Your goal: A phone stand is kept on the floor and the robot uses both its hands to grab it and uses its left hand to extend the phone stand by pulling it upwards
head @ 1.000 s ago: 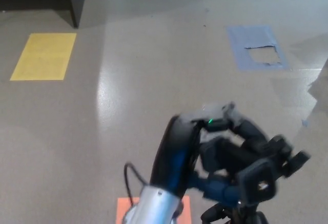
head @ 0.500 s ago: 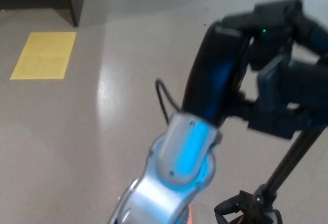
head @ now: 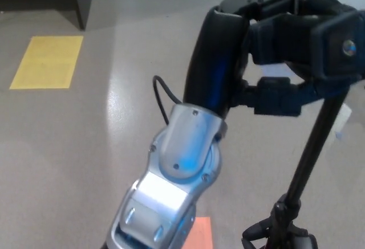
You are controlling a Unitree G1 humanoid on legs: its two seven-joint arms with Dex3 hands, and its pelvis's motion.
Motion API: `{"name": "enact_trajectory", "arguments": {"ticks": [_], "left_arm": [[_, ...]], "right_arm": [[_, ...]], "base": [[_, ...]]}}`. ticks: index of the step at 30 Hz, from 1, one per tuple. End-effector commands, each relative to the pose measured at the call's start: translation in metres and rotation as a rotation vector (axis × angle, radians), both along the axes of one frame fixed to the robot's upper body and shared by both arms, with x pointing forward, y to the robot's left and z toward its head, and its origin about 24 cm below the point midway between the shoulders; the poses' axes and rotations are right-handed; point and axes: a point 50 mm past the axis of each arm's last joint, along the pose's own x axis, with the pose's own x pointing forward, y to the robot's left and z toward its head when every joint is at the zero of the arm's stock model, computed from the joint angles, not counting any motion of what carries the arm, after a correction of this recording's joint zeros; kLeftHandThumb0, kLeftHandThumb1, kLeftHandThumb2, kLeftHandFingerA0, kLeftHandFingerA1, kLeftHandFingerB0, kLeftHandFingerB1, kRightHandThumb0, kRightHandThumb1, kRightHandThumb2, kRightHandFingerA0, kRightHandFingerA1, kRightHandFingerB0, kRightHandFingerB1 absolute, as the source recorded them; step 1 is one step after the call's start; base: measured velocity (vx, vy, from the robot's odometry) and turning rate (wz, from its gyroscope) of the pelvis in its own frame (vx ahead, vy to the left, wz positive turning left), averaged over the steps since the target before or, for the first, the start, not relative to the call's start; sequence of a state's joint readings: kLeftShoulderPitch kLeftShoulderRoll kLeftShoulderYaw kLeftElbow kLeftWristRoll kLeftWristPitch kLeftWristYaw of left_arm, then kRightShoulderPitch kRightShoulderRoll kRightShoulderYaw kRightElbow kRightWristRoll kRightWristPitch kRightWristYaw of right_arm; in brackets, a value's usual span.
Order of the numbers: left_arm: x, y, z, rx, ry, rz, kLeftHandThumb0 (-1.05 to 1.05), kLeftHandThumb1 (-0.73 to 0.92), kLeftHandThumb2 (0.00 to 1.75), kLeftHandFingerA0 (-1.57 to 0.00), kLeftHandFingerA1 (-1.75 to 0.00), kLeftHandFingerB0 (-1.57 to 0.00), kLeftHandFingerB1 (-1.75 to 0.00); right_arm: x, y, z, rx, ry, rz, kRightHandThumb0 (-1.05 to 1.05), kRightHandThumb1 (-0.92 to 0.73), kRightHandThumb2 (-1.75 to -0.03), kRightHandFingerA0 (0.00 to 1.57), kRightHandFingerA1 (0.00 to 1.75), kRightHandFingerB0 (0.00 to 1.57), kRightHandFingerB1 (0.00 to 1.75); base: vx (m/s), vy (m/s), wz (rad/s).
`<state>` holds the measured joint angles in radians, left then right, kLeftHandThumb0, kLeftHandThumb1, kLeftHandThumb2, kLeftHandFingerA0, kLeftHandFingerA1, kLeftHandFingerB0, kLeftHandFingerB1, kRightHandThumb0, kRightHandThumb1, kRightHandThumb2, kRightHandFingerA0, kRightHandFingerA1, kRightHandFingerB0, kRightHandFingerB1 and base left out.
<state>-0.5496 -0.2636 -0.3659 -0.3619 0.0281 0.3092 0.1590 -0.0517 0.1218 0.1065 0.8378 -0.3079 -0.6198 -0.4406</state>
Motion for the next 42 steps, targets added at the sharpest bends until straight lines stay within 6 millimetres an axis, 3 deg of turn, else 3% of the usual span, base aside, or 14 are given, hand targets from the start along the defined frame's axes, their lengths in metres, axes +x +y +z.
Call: {"name": "enact_trajectory", "arguments": {"ticks": [1, 3, 4, 11, 15, 20, 21, 22, 24, 28, 29, 34, 35, 42], "left_arm": [[-0.065, -0.025, 0.165, -0.226, -0.516, -0.197, -0.27, 0.48, 0.61, -0.91, -1.75, -0.70, -1.75], [-0.069, -0.028, 0.164, -0.201, -0.532, -0.228, -0.27, 0.32, 0.88, -1.25, -1.39, -1.02, -1.28], [-0.070, -0.028, 0.163, -0.184, -0.539, -0.225, -0.26, 0.52, 0.67, -0.93, -1.75, -0.70, -1.75], [-0.069, -0.030, 0.146, -0.150, -0.521, -0.162, -0.18, 0.53, 0.64, -0.99, -1.75, -0.78, -1.75], [-0.066, -0.033, 0.082, -0.188, -0.257, -0.206, -0.24, 0.41, 0.84, -1.28, -1.45, -1.07, -1.34], [-0.070, -0.039, 0.016, -0.189, -0.018, -0.211, -0.19, 0.57, 0.62, -0.98, -1.75, -0.74, -1.75], [-0.071, -0.039, -0.015, -0.172, 0.078, -0.225, -0.16, 0.60, 0.64, -1.06, -1.75, -0.76, -1.75], [-0.079, -0.037, -0.061, -0.163, 0.236, -0.248, -0.16, 0.60, 0.64, -1.06, -1.75, -0.76, -1.75], [-0.085, -0.031, -0.102, -0.133, 0.352, -0.225, -0.19, 0.62, 0.60, -1.02, -1.75, -0.77, -1.75], [-0.092, -0.024, -0.129, -0.101, 0.419, -0.196, -0.19, 0.62, 0.60, -1.02, -1.75, -0.77, -1.75], [-0.096, -0.013, -0.147, -0.071, 0.451, -0.152, -0.17, 0.62, 0.62, -0.99, -1.75, -0.73, -1.75], [-0.107, 0.006, -0.173, -0.023, 0.496, -0.094, -0.17, 0.62, 0.62, -0.99, -1.75, -0.73, -1.75], [-0.111, 0.026, -0.196, -0.042, 0.593, -0.020, -0.27, 0.46, 0.85, -1.31, -1.49, -1.11, -1.39], [-0.128, 0.052, -0.225, -0.141, 0.732, 0.064, -0.15, 0.63, 0.61, -0.98, -1.75, -0.75, -1.75]], "right_arm": [[-0.020, -0.005, -0.014, 0.104, 0.051, -0.050, -0.39, -0.63, -0.65, 1.43, 1.44, 1.30, 1.39], [-0.019, -0.005, -0.014, 0.115, 0.051, -0.054, -0.39, -0.63, -0.65, 1.43, 1.43, 1.30, 1.39], [-0.019, -0.005, -0.014, 0.116, 0.049, -0.052, -0.39, -0.64, -0.64, 1.42, 1.42, 1.30, 1.41], [-0.016, -0.003, -0.013, 0.104, 0.049, -0.049, -0.39, -0.65, -0.59, 1.40, 1.42, 1.32, 1.45], [-0.016, -0.003, -0.013, 0.095, 0.034, -0.047, -0.41, -0.65, -0.64, 1.41, 1.43, 1.27, 1.43], [-0.013, -0.002, -0.011, 0.041, 0.007, -0.056, -0.40, -0.45, -0.86, 1.48, 1.40, 1.43, 1.40], [-0.013, 0.001, -0.011, -0.041, 0.017, -0.025, -0.47, -0.55, -0.95, 1.10, 1.13, 0.84, 1.01], [-0.013, 0.005, -0.011, -0.172, 0.020, 0.017, -0.47, -0.55, -0.95, 1.10, 1.13, 0.84, 1.01], [-0.013, 0.004, -0.018, -0.420, 0.065, 0.138, -0.52, -0.81, -0.58, 0.00, 1.25, 0.08, 1.19], [-0.013, -0.001, -0.022, -0.487, 0.098, 0.180, -0.52, -0.81, -0.58, 0.00, 1.25, 0.08, 1.19], [-0.011, -0.002, -0.018, -0.224, 0.099, 0.088, -0.40, -0.49, -0.77, 1.28, 1.11, 1.07, 1.02], [-0.010, -0.010, -0.011, 0.128, 0.021, -0.084, -0.40, -0.49, -0.77, 1.28, 1.11, 1.07, 1.02], [-0.006, -0.020, -0.012, 0.093, 0.044, -0.132, -0.51, -0.67, -0.60, 1.41, 1.37, 1.33, 1.47], [-0.004, -0.024, -0.011, 0.067, 0.045, -0.154, -0.41, -0.50, -0.90, 1.49, 1.43, 1.46, 1.43]], "base": [[0.00, 0.000, 0.00], [0.00, 0.000, 0.00], [0.00, 0.000, 0.00], [0.00, 0.000, 0.00], [0.00, 0.000, 0.00], [0.00, 0.000, 0.00], [0.00, 0.000, 0.00], [0.00, 0.000, 0.00], [0.00, 0.000, 0.00], [0.00, 0.000, 0.00], [0.00, 0.000, 0.00], [0.00, 0.000, 0.00], [0.00, 0.000, 0.00], [0.00, 0.000, 0.00]]}}
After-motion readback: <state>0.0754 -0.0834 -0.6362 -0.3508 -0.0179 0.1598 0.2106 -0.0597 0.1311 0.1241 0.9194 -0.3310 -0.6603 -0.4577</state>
